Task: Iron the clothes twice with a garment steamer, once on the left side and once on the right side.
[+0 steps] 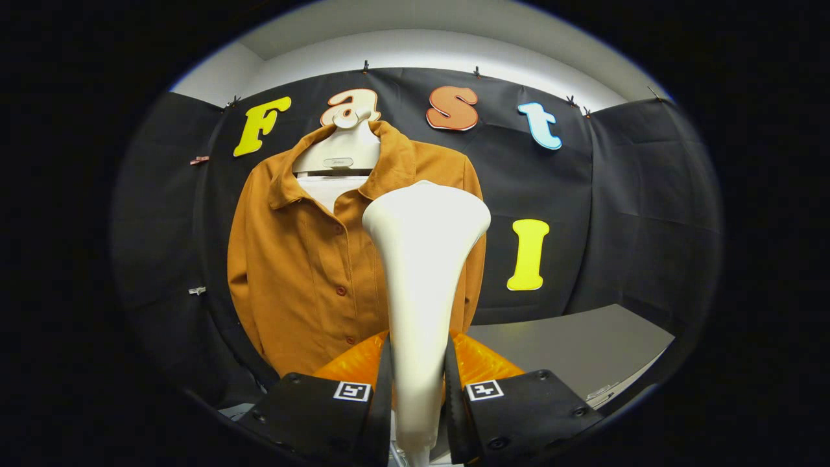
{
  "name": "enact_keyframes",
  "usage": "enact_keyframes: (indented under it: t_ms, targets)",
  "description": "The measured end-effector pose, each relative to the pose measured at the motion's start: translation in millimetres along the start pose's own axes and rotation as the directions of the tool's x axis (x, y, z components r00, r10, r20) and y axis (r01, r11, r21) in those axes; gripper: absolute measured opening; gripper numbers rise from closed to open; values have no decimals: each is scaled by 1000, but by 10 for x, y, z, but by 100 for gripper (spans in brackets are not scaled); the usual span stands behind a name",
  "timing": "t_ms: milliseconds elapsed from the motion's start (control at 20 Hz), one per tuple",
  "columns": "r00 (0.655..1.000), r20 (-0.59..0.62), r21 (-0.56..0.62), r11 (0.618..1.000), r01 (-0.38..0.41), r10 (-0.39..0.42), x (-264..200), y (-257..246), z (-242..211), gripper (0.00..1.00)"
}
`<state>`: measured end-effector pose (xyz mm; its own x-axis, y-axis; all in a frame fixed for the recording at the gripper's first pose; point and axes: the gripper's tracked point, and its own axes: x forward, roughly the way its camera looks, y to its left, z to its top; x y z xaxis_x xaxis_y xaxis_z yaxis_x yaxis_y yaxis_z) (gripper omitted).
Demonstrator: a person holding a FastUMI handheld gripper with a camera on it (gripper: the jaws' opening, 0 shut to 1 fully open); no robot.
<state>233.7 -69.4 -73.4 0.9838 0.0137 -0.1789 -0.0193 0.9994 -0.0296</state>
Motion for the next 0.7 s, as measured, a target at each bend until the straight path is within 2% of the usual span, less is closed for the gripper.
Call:
enact_keyframes:
  t_ms: [700]
  targets:
    - [1000,-2,-4,1000,-12,12,8,68,-20,39]
